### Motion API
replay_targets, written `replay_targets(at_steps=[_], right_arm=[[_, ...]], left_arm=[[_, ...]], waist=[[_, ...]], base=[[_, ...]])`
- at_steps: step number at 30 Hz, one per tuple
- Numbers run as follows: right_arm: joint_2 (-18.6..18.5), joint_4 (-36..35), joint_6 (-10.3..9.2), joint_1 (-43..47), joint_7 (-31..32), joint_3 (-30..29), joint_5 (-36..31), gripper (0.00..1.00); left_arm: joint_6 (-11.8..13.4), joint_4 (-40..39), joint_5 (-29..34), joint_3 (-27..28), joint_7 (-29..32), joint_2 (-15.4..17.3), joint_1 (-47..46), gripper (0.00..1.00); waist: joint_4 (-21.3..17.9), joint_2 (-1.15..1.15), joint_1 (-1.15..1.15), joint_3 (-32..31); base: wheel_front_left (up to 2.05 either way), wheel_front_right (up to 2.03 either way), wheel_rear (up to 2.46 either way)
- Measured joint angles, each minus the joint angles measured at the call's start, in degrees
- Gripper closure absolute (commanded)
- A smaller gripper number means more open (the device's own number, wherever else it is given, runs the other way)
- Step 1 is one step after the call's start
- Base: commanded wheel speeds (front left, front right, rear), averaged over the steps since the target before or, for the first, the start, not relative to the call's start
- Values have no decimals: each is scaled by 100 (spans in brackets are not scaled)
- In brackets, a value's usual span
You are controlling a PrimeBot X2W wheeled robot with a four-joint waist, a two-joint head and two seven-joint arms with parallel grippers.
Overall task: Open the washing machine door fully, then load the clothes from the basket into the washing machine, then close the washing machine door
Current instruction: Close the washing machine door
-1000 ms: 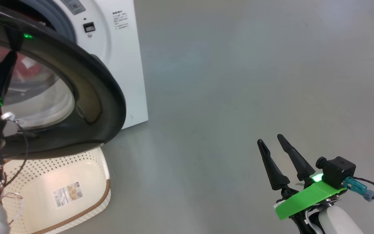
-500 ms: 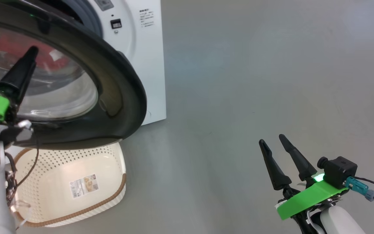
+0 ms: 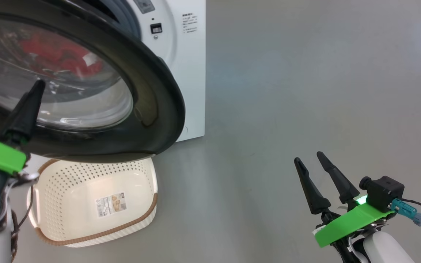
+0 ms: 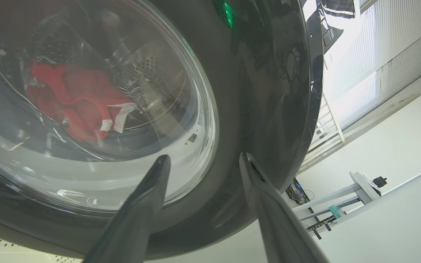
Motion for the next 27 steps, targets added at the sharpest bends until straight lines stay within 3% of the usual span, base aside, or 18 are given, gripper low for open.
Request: replay_targets(at_steps=[14, 27], right_arm=[[-20, 14, 0, 2, 0, 4, 0, 0], [-90, 11, 0, 3, 0, 16, 1, 0]], left_arm=[[-301, -533, 1369, -1, -1561, 141, 1316, 0], [-341, -675, 2406, -176, -2986, -27, 2513, 0]], waist=[[199, 0, 0, -94], [281, 0, 0, -125]], base=[[0, 0, 0], [0, 0, 0]])
